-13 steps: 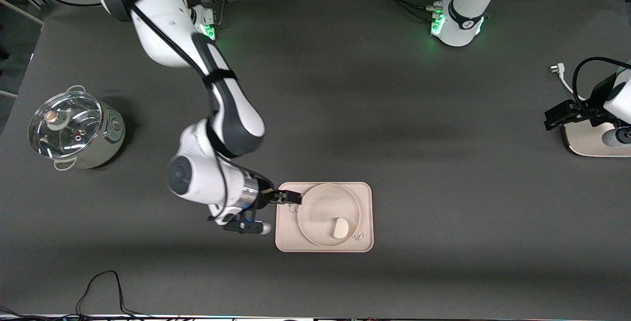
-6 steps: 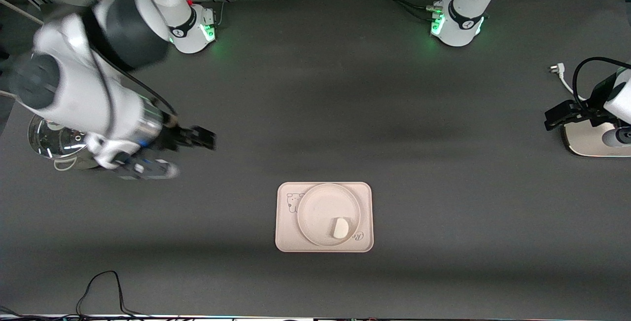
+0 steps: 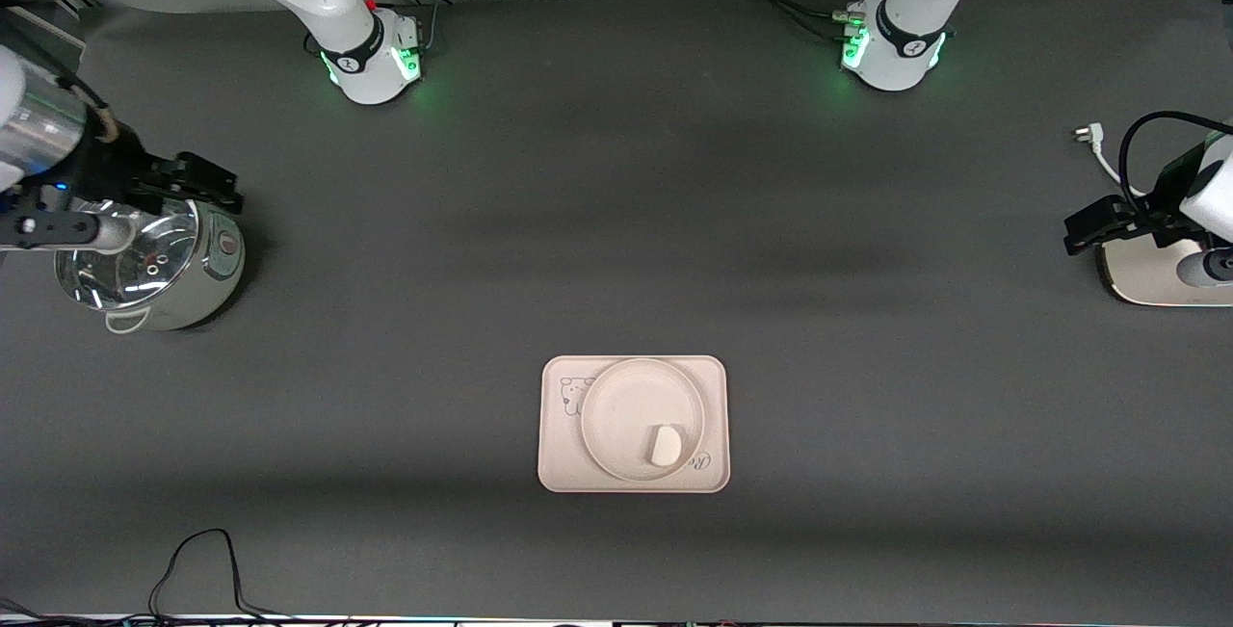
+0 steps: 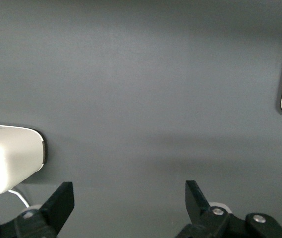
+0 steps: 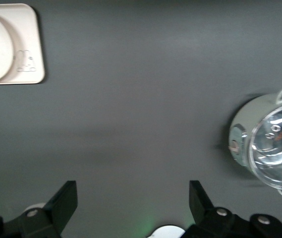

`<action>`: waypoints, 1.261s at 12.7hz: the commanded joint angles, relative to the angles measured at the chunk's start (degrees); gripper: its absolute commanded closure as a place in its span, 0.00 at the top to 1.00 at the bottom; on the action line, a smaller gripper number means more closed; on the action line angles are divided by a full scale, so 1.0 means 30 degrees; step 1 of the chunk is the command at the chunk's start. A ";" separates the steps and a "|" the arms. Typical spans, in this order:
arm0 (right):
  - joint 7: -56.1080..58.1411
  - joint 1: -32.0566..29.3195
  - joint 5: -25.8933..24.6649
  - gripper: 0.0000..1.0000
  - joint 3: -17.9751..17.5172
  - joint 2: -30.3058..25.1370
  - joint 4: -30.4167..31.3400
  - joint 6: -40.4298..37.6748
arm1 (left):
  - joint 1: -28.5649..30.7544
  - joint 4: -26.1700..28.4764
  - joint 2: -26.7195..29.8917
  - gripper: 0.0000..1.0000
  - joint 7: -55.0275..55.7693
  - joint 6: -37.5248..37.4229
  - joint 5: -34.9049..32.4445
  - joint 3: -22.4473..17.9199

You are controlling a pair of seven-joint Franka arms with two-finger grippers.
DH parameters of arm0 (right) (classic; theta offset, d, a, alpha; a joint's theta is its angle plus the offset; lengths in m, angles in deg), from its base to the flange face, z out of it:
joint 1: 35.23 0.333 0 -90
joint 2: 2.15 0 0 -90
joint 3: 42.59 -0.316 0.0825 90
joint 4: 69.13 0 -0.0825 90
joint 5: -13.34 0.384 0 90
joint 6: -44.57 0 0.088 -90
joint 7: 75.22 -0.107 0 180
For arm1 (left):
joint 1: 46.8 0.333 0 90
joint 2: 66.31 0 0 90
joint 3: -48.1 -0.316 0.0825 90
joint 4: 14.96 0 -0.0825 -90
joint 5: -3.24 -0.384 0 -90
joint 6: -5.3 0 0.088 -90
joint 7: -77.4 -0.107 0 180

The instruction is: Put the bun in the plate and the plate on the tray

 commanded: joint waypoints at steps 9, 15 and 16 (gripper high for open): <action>0.2122 0.0117 -0.0515 1.00 0.1794 -0.0057 0.1273 0.1951 | -0.0106 -0.0331 -0.0020 1.00 -0.0300 -0.0439 -0.0027 -0.0061; 0.2181 0.0030 -0.0486 1.00 0.1794 0.0235 0.1156 0.1980 | -0.0106 -0.0331 -0.0020 1.00 -0.0300 -0.0498 -0.0027 -0.0061; 0.2181 0.0029 -0.0486 1.00 0.1794 0.0236 0.1156 0.1980 | -0.0077 -0.0331 -0.0020 1.00 -0.0300 -0.0498 -0.0027 -0.0061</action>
